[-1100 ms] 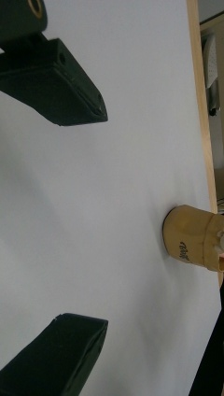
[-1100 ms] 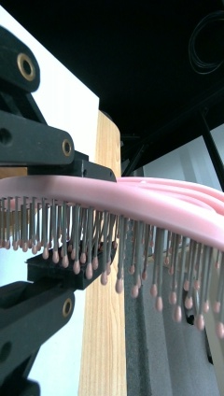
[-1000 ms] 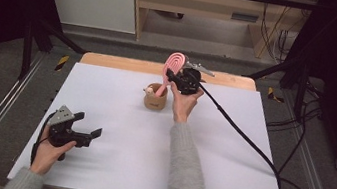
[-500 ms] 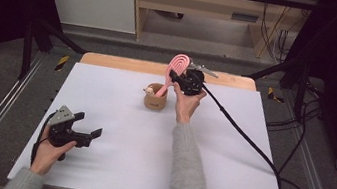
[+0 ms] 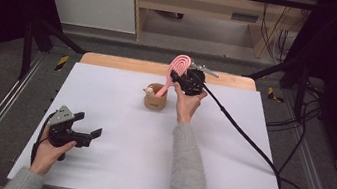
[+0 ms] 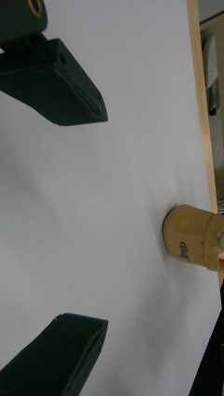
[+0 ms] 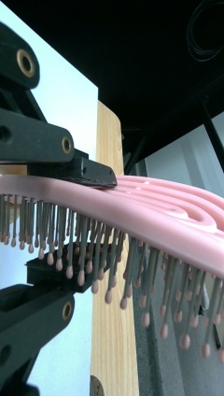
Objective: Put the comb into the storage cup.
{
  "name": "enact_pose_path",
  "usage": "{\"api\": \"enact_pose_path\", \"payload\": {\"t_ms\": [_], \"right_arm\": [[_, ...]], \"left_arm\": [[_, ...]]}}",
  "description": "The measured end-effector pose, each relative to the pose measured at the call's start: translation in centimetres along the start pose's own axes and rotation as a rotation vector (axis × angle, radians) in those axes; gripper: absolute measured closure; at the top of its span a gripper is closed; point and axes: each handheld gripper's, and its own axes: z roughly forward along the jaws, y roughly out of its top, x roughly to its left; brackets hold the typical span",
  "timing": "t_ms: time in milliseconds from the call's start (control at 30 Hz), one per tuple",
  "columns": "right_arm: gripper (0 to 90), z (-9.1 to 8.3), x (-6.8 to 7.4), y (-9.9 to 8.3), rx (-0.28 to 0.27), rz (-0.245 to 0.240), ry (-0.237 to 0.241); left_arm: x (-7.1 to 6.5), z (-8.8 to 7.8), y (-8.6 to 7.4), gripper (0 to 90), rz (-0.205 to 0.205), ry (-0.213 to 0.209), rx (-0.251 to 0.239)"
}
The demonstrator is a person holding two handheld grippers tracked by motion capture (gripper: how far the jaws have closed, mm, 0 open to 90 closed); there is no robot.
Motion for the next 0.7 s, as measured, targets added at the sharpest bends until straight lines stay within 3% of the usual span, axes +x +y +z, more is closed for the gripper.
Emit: {"api": "enact_pose_path", "payload": {"t_ms": [400, 700], "right_arm": [[58.4, -0.10, -0.52, -0.14, -0.003, -0.009, -0.004], [40.4, -0.32, -0.84, -0.12, -0.022, -0.053, -0.002]], "left_arm": [[-0.01, 0.03, -0.01, 2.5, 0.000, 0.000, 0.001], [0.00, 0.06, -0.02, 2.5, 0.002, 0.000, 0.004]]}}
